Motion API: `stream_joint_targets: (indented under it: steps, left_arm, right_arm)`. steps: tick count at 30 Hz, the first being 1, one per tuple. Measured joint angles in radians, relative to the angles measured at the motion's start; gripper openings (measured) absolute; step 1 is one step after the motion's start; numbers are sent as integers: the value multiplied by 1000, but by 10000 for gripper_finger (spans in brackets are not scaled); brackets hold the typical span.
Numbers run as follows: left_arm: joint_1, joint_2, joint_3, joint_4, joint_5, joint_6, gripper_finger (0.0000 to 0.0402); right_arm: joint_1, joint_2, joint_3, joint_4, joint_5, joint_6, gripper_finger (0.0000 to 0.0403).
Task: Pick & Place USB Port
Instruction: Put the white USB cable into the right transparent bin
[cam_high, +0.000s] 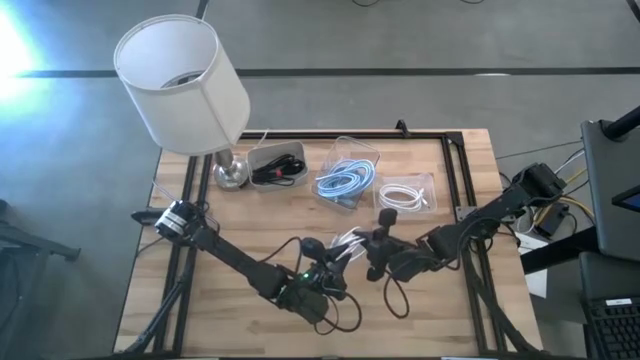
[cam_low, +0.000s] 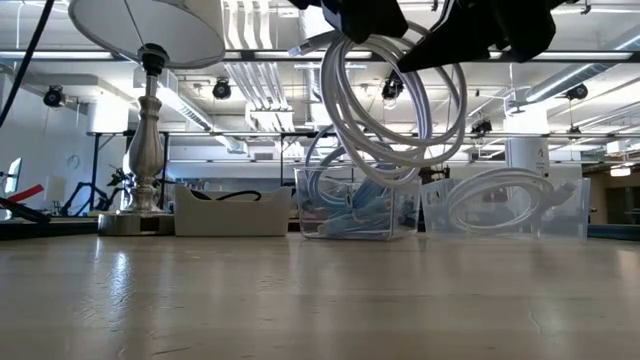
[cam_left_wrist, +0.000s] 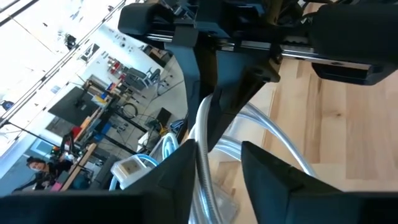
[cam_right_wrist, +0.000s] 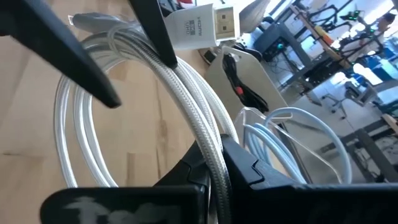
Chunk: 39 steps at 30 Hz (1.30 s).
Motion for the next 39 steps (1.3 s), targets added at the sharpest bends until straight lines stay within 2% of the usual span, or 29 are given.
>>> stream_joint_targets:
  steps: [5,13,23,26,32,36,39]
  left_arm:
    - [-2,0,-1,-1,-38,-10,157]
    - [-3,3,-2,-3,-39,-21,166]
    - [-2,3,-12,0,-39,-77,162]
    - [-2,3,-16,-11,-38,-86,163]
    - [-2,3,-19,-33,-39,-154,163]
    - [-3,3,-32,-33,-38,-181,163]
    - [-3,3,-34,-32,-38,-188,163]
  right_arm:
    - [0,-1,0,0,29,0,14]
    - [-2,-5,0,-4,188,5,13]
    - [4,-10,1,-104,604,-5,13]
    - [4,-10,1,-160,691,-26,13]
    - [-17,-21,-2,-318,694,13,13]
    - [-41,-59,-3,-472,694,142,13]
    - [-56,-108,-3,-620,694,301,13]
